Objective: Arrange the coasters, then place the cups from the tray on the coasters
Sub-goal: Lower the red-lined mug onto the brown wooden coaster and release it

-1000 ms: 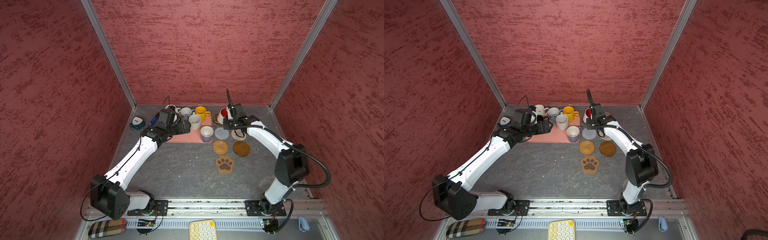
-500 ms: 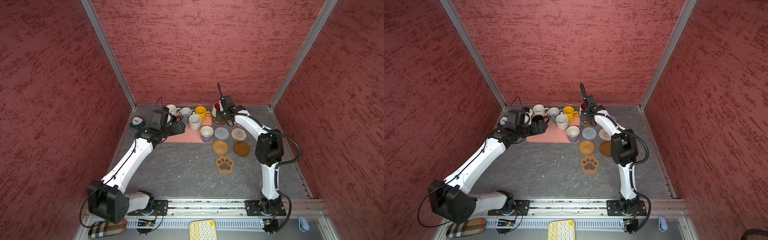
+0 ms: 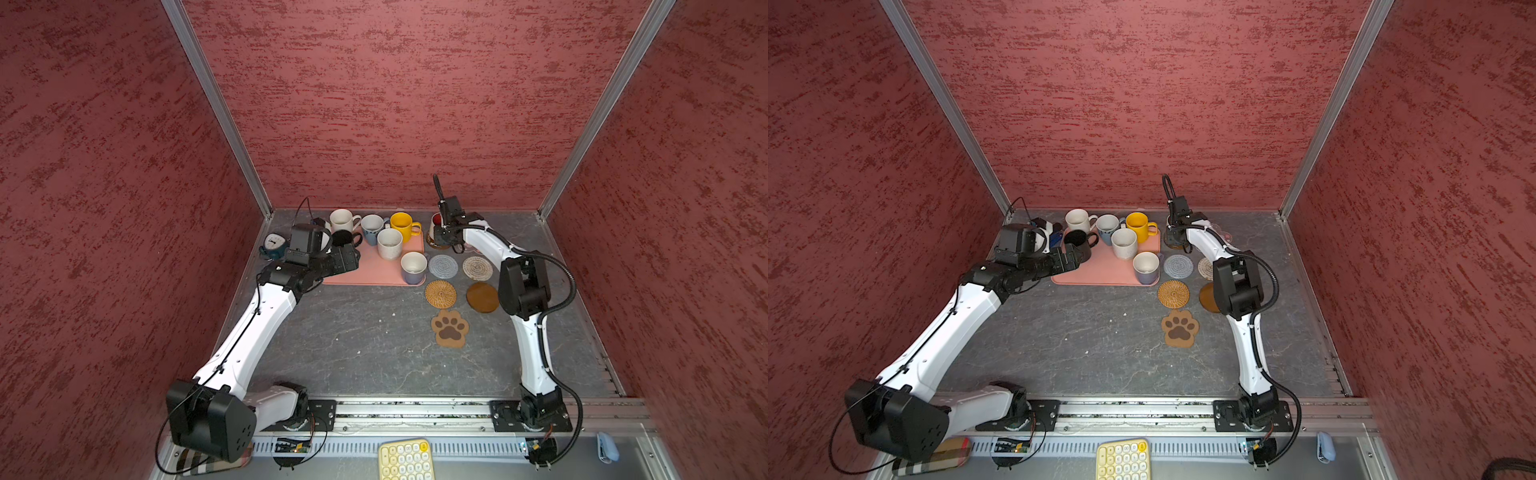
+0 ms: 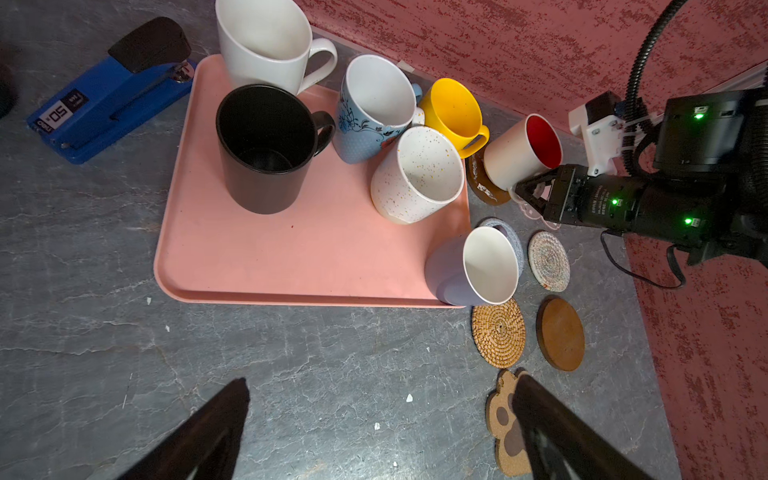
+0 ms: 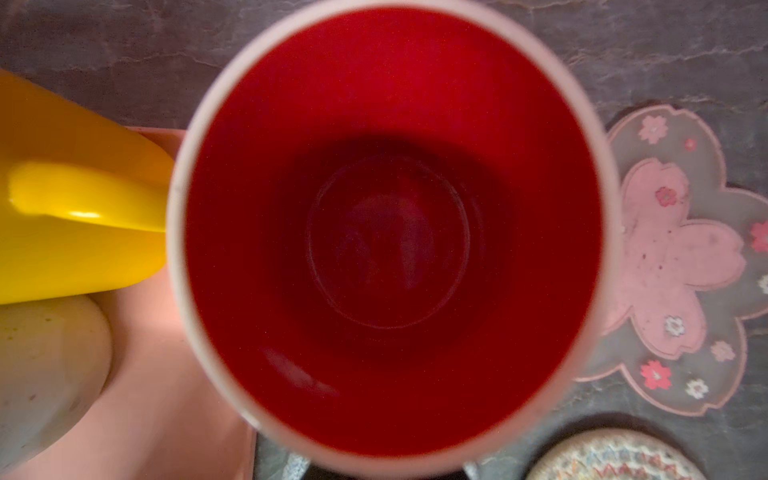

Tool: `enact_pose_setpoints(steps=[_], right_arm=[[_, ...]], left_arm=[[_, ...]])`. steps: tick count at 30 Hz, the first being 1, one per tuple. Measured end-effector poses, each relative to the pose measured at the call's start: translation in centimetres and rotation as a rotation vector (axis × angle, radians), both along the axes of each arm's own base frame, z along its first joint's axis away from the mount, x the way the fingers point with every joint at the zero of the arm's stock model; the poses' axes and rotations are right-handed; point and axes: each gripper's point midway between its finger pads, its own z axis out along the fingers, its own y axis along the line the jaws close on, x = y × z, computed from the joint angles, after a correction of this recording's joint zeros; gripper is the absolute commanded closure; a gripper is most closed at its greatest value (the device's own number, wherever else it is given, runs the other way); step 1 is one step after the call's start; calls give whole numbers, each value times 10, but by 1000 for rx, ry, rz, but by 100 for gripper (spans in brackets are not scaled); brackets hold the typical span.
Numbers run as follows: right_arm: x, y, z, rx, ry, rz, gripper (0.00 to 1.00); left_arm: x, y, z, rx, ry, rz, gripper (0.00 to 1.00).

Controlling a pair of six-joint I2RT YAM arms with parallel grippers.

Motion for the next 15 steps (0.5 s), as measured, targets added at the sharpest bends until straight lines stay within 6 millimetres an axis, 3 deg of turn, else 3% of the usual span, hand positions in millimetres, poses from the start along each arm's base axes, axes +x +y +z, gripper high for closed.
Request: enact_pose_setpoints(steps=[9,15], right_arm=[[4,-2,-5,-4,3,-5,100],[6,-1,-12,-7,9,-4,84]], left_arm=[[-2,-2,-1,-8,10,-10,0],[-3,-2,-3,-6,18,-10,0]])
